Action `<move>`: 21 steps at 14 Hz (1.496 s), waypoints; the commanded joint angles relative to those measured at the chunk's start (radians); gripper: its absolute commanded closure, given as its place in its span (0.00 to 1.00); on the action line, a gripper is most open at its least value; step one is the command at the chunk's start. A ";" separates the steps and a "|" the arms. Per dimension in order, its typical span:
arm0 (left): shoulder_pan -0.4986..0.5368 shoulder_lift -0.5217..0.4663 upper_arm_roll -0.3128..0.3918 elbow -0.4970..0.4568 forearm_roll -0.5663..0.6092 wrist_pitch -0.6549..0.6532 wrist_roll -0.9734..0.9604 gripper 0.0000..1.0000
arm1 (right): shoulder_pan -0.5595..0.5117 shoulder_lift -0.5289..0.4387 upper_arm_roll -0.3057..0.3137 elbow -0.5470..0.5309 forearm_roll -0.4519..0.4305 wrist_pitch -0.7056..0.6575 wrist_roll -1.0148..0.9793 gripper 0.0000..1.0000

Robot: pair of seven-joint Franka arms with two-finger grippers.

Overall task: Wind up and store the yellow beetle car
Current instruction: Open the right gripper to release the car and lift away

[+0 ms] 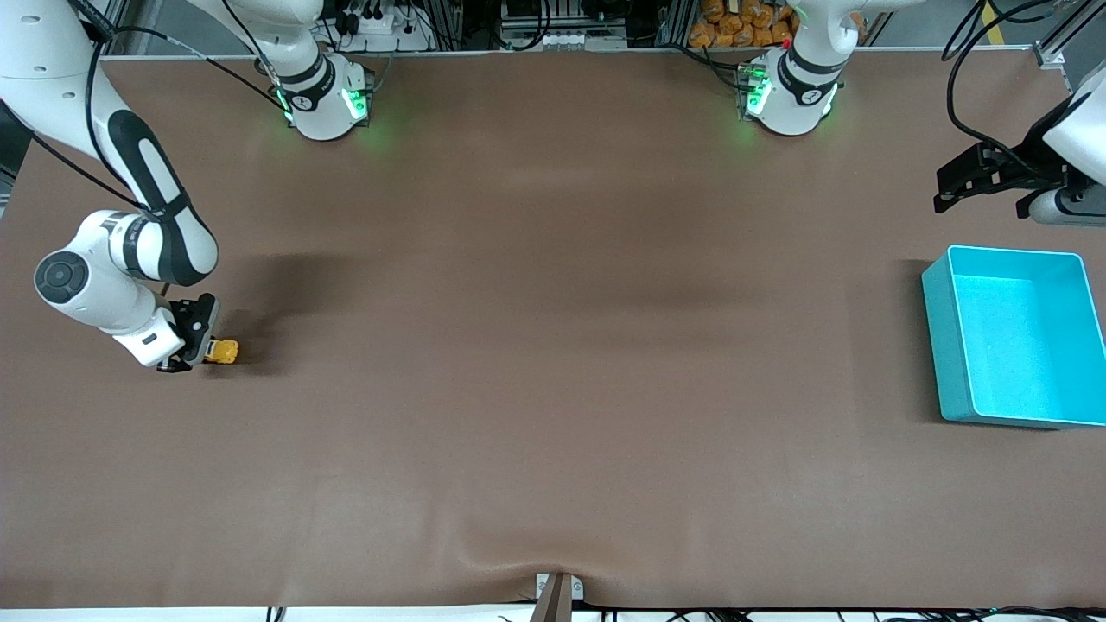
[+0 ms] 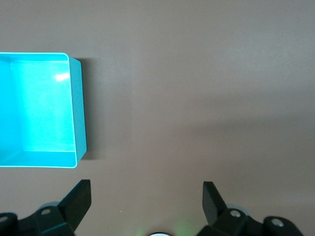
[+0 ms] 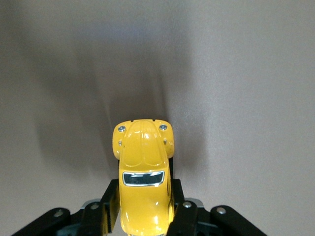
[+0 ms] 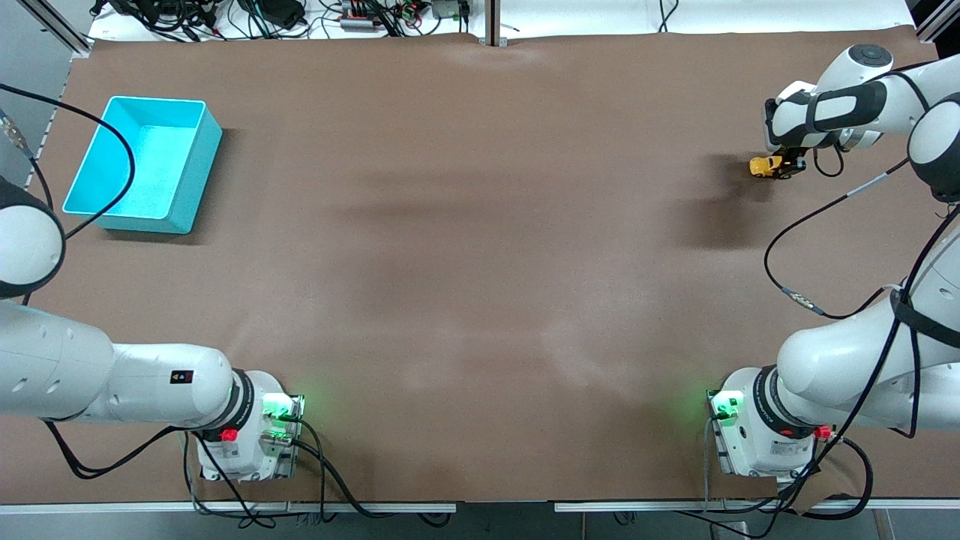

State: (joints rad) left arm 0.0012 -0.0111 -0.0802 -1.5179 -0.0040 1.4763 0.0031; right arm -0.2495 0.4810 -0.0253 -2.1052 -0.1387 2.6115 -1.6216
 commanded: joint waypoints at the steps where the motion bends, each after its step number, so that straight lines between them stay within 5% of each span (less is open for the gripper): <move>1: 0.006 0.002 -0.004 0.009 -0.002 -0.005 -0.006 0.00 | -0.057 0.028 0.016 0.045 -0.009 -0.008 -0.023 0.00; 4: 0.008 0.002 -0.004 0.009 -0.004 -0.005 -0.006 0.00 | -0.068 -0.036 0.027 0.070 -0.002 -0.063 -0.024 0.00; 6: 0.008 0.002 -0.004 0.009 -0.004 -0.005 -0.006 0.00 | -0.068 -0.048 0.048 0.118 0.075 -0.181 -0.027 0.00; 12: 0.006 0.002 -0.004 0.009 -0.004 -0.005 -0.006 0.00 | -0.007 -0.047 0.091 0.422 0.248 -0.589 -0.012 0.00; 21: 0.008 0.002 -0.004 0.009 -0.004 -0.005 -0.006 0.00 | 0.039 -0.062 0.091 0.723 0.229 -0.902 0.331 0.00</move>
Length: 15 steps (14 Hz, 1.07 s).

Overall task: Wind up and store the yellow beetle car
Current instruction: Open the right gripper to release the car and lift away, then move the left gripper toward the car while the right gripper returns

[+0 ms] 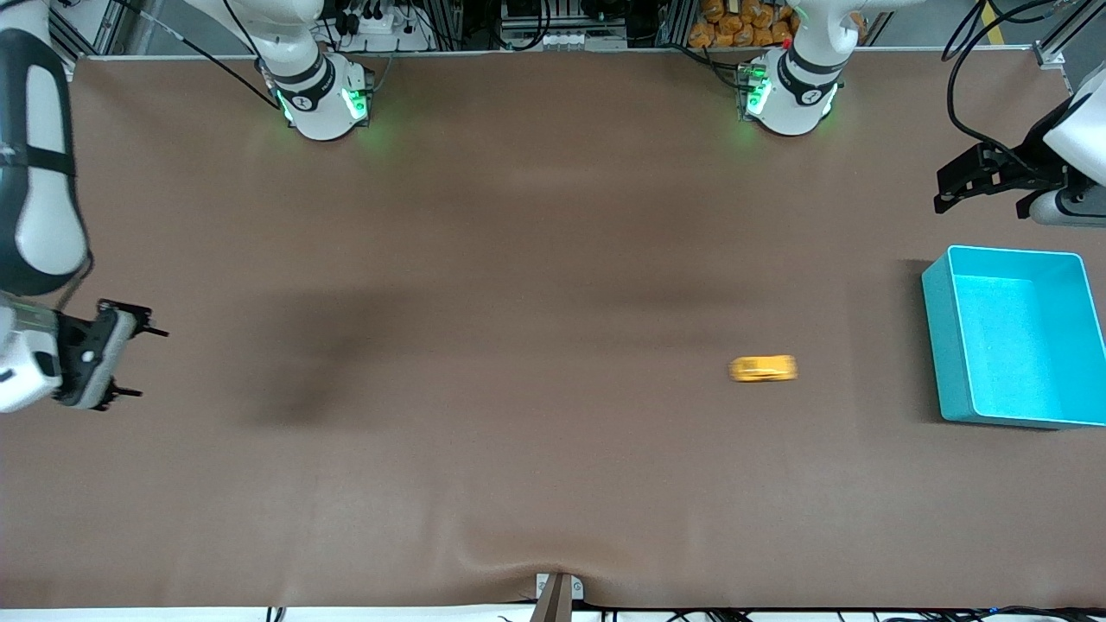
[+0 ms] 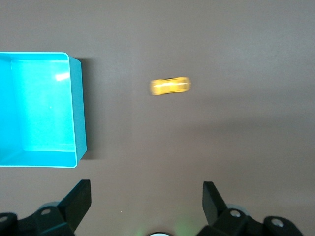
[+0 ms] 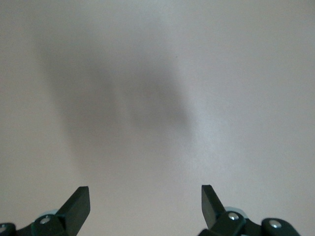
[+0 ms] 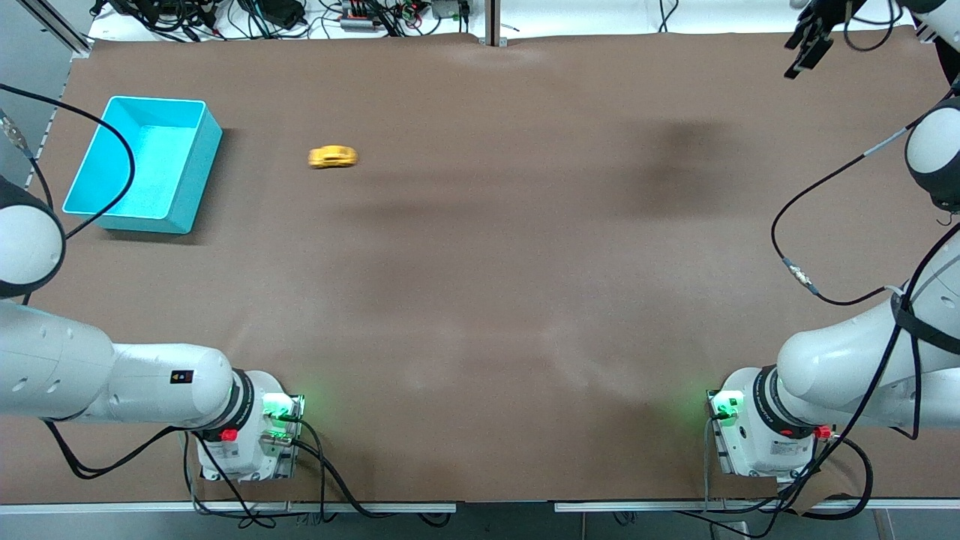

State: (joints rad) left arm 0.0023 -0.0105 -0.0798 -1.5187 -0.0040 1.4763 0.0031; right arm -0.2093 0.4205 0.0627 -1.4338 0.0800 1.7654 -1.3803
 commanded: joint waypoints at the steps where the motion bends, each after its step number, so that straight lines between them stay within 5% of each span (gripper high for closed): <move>1: 0.007 0.001 -0.005 0.008 -0.004 -0.005 -0.006 0.00 | -0.001 -0.023 0.005 0.056 0.011 -0.063 0.146 0.00; 10: 0.012 0.004 0.005 0.008 -0.002 -0.005 -0.005 0.00 | 0.042 -0.109 0.002 0.154 0.004 -0.072 0.576 0.00; 15: 0.019 0.006 0.005 0.011 -0.002 -0.001 -0.002 0.00 | 0.080 -0.117 0.003 0.231 -0.026 -0.283 0.881 0.00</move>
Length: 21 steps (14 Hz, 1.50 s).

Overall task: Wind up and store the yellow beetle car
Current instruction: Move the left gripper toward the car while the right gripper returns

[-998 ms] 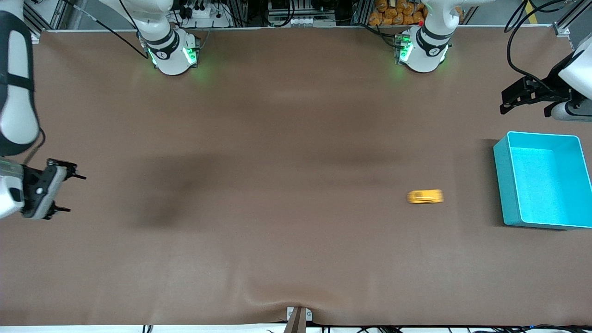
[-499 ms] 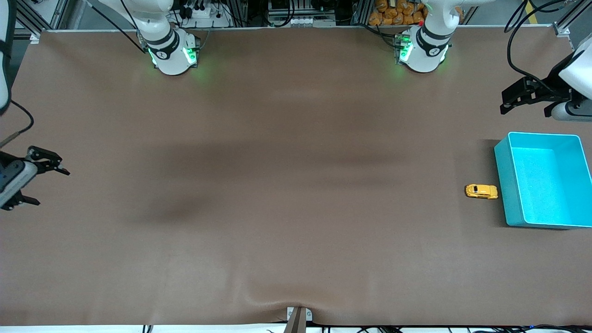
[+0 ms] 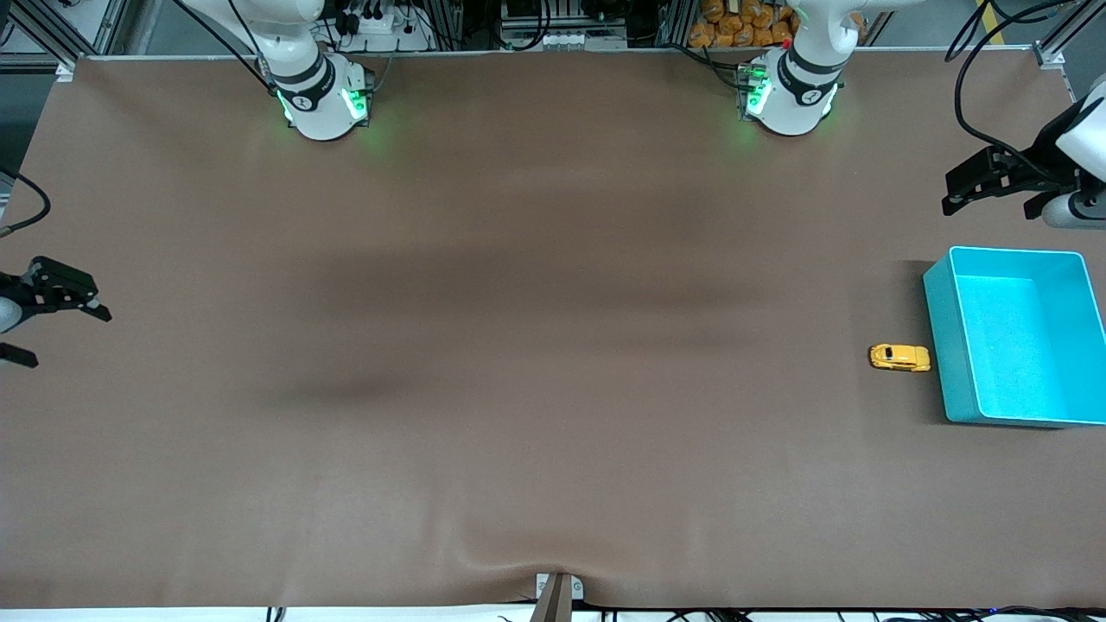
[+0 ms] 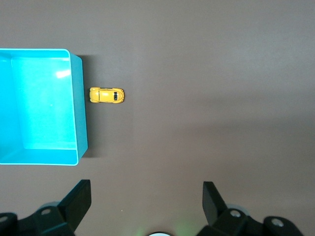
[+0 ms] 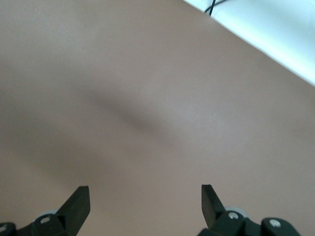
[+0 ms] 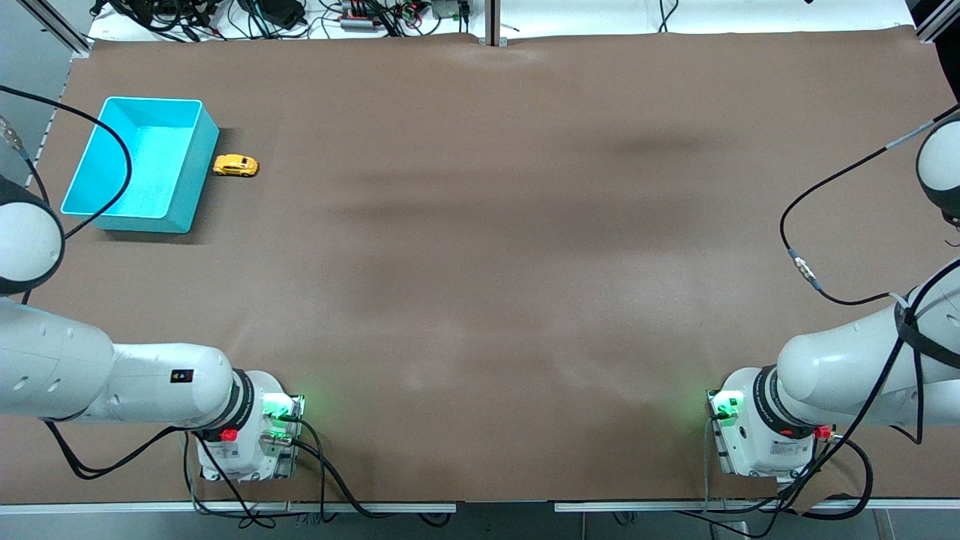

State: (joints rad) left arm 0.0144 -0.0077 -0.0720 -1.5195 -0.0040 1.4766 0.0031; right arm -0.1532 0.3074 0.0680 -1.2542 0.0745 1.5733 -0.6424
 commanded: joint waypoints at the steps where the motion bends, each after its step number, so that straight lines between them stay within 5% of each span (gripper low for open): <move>1: 0.006 0.003 -0.003 0.012 -0.010 -0.001 -0.005 0.00 | 0.027 -0.008 0.001 0.080 -0.021 -0.110 0.274 0.00; 6: 0.007 0.018 -0.003 0.015 -0.005 0.001 -0.008 0.00 | 0.063 -0.056 -0.001 0.117 -0.050 -0.117 0.596 0.00; 9: 0.010 0.060 0.026 0.015 -0.001 0.043 -0.038 0.00 | 0.093 -0.076 0.006 0.107 -0.203 -0.149 0.590 0.00; 16: 0.009 0.290 0.018 0.015 -0.008 0.453 -0.677 0.00 | 0.077 -0.076 -0.004 0.111 -0.171 -0.164 0.587 0.00; 21: -0.073 0.397 0.020 0.013 0.021 0.631 -0.877 0.00 | 0.075 -0.082 -0.002 0.108 -0.174 -0.164 0.581 0.00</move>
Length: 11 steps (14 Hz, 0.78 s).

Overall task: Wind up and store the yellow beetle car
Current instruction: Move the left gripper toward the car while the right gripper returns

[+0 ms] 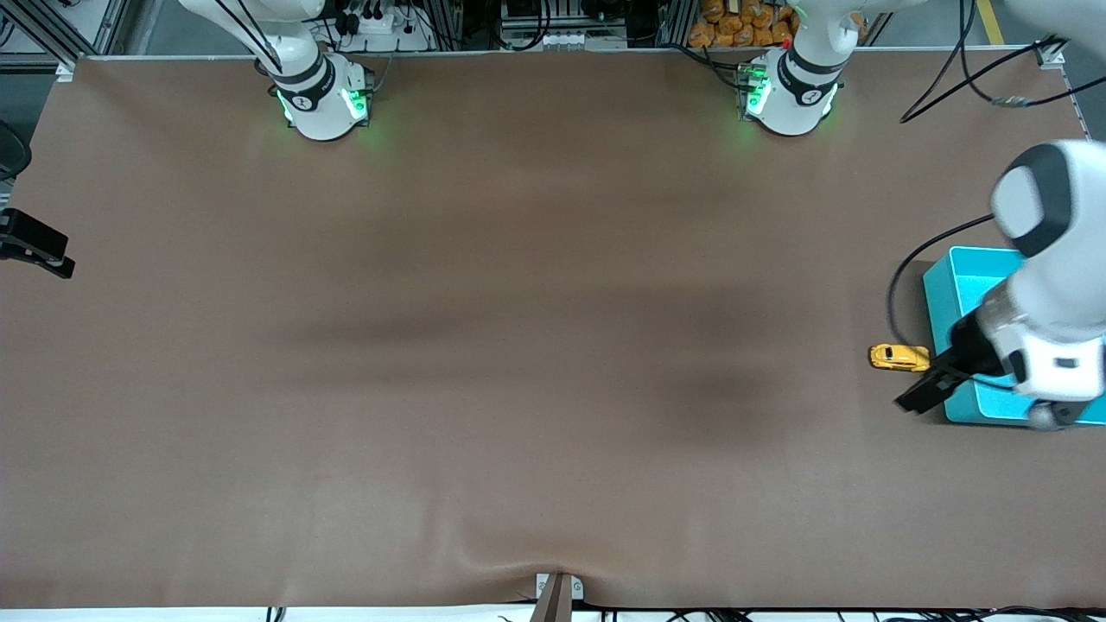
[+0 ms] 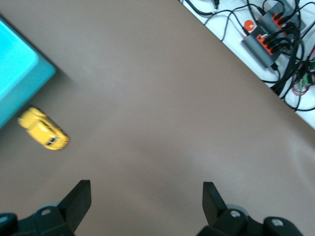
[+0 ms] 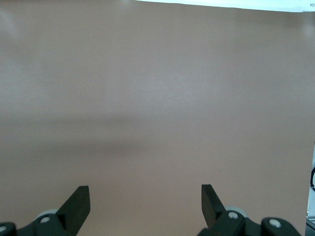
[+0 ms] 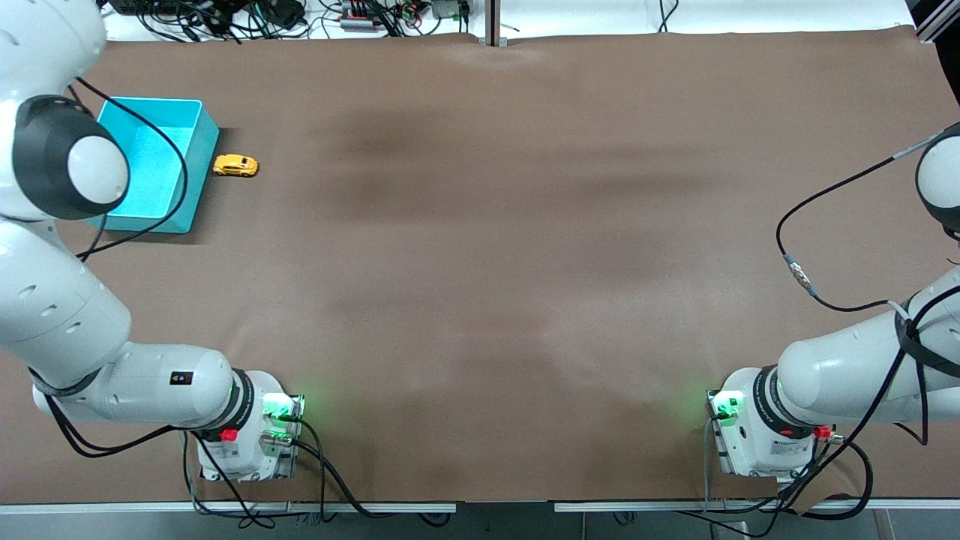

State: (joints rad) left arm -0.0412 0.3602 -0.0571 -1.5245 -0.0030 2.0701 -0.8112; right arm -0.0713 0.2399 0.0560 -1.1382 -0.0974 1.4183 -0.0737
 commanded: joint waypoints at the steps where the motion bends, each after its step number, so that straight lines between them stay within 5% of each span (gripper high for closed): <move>1: -0.038 0.043 0.005 0.018 0.035 0.057 -0.103 0.00 | -0.021 -0.011 0.010 -0.011 0.005 -0.010 0.011 0.00; 5: -0.059 0.071 0.003 0.018 0.075 0.067 -0.131 0.00 | -0.042 -0.010 0.010 -0.012 0.015 0.028 0.022 0.00; 11: -0.071 0.102 0.005 0.014 0.086 0.103 -0.170 0.00 | -0.045 -0.163 0.004 -0.259 0.031 0.106 0.011 0.00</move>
State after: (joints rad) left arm -0.0986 0.4401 -0.0546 -1.5223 0.0513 2.1446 -0.9415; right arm -0.1032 0.1790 0.0554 -1.2691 -0.0929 1.4896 -0.0721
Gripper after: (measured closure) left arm 0.000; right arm 0.000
